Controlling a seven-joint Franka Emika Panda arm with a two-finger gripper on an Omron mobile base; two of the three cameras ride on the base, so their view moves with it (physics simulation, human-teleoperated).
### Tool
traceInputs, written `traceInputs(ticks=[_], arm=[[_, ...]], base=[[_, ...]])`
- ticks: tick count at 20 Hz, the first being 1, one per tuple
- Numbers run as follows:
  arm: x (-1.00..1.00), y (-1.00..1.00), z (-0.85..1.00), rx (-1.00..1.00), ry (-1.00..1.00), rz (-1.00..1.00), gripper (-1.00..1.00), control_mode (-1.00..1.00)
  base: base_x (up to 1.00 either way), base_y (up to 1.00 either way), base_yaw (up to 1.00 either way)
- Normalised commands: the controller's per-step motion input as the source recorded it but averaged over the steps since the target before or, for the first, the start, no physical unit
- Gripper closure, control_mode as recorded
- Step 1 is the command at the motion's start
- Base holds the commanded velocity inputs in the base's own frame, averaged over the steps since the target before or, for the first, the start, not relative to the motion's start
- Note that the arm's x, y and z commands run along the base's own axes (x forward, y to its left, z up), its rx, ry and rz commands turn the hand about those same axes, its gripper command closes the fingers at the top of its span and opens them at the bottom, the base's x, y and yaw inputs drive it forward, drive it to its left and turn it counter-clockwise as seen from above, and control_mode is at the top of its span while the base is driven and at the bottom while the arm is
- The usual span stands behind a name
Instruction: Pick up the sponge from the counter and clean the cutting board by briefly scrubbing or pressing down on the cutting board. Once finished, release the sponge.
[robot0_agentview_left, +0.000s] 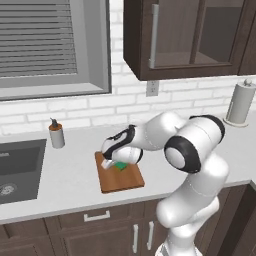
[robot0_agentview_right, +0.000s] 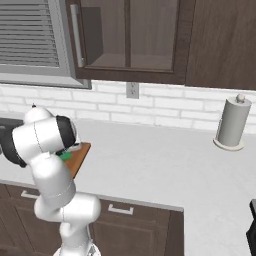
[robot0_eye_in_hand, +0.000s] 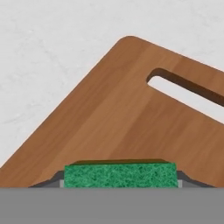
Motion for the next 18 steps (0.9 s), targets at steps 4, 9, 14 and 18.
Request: traceInputs(ticks=[4, 9, 14, 18], arm=[[-0.79, 0.06, -0.37, -0.01, 0.0, 0.08, 1.0, -1.0], [-0.84, 0.03, -0.33, 0.0, 0.0, 0.08, 1.0, -1.0], [-0.89, 0.0, -0.19, 0.0, 0.0, 0.05, 1.0, -1.0], [-0.86, 0.0, -0.17, 0.0, 0.0, 0.04, 1.0, -1.0]], base=[[0.0, 0.0, 0.0], [0.0, 0.0, 0.0], [0.0, 0.0, 0.0], [0.0, 0.0, 0.0]])
